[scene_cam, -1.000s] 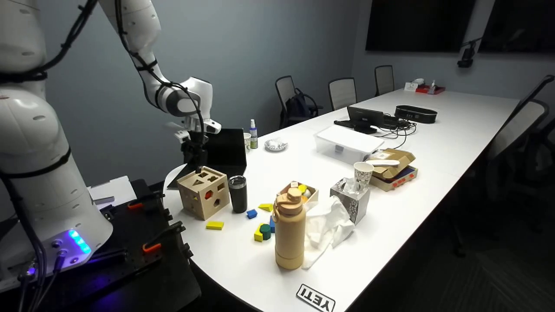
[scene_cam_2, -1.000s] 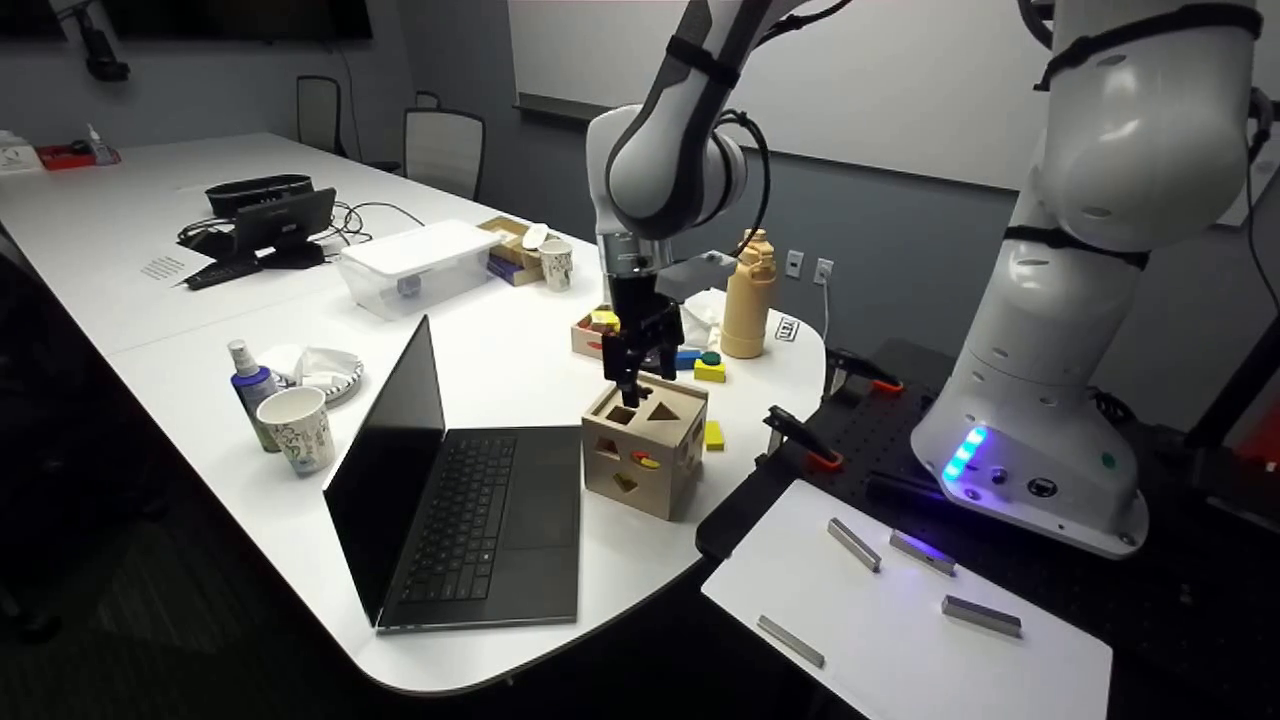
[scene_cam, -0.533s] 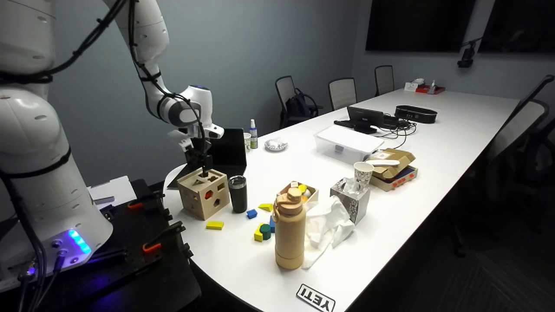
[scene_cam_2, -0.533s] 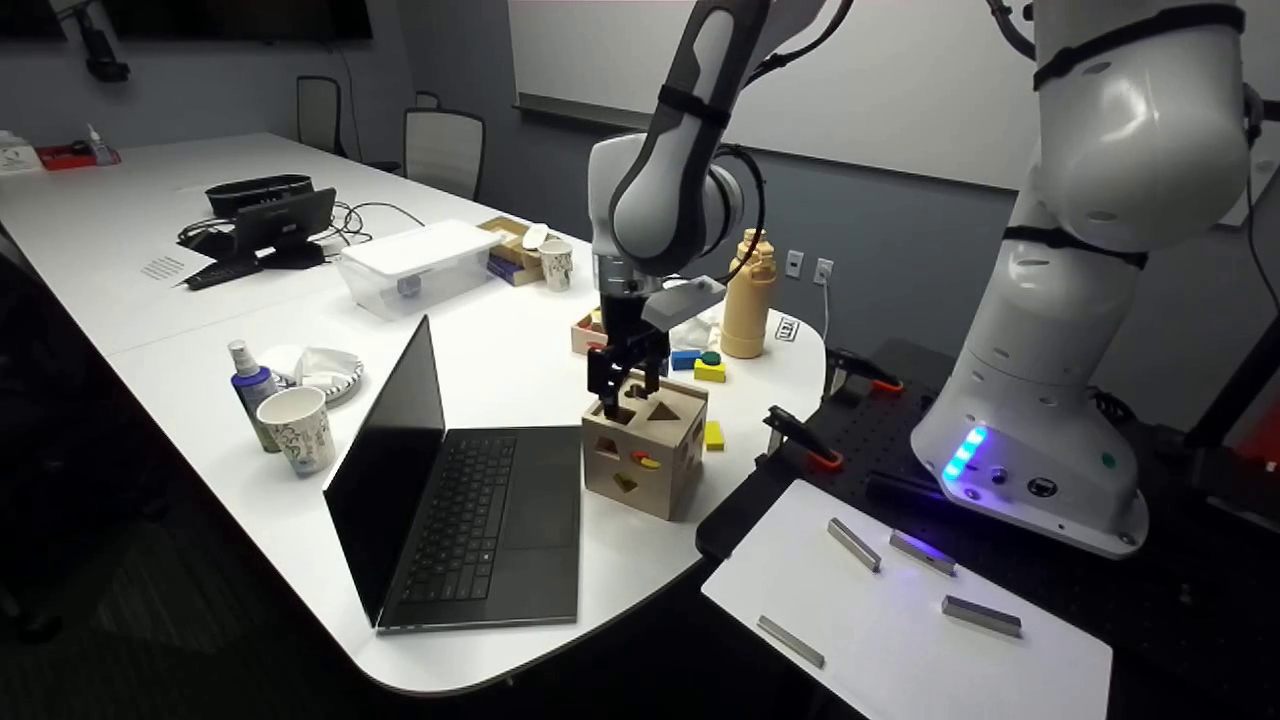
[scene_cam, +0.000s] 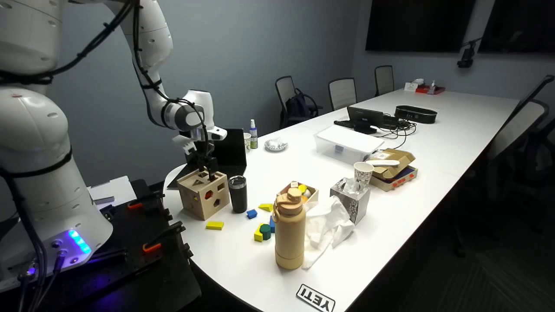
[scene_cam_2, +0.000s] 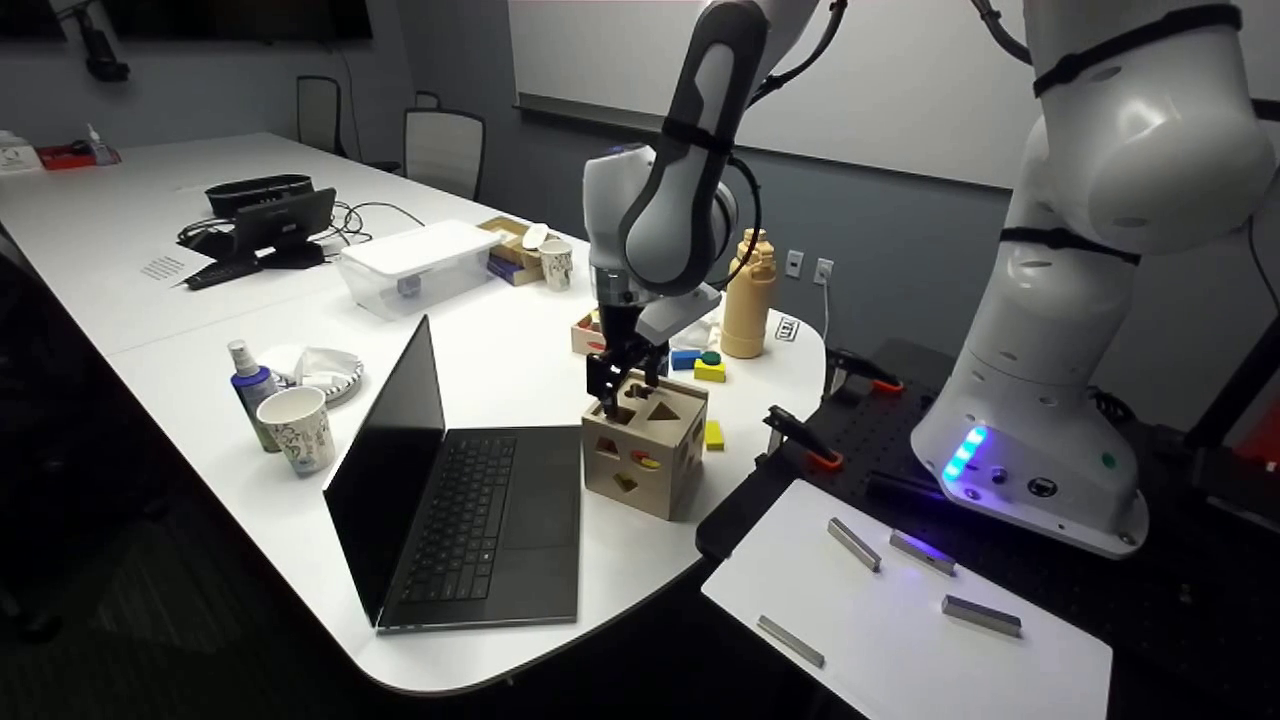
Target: Half open the wooden box by sliding the lid
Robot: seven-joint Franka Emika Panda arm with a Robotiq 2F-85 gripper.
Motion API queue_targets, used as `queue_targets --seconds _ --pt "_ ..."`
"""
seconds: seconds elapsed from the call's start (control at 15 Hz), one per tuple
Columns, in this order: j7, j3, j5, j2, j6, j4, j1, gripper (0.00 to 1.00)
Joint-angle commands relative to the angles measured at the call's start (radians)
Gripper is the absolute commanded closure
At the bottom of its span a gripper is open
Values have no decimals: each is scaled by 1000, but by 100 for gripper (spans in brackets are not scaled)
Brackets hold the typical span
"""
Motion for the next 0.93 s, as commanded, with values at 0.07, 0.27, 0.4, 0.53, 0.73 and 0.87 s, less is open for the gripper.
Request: queue_targets --seconds 0.07,0.27,0.4,0.53,0.73,0.87 --pt "81 -48 -41 44 27 17 63 0" --pt "80 -42 -31 46 5 19 64 0" --pt "78 -45 -33 35 -10 17 65 0" --pt "73 -41 -31 28 -26 19 60 0" --pt "55 -23 -24 26 -78 32 43 0" --pt "41 -7 -21 28 -125 47 29 0"
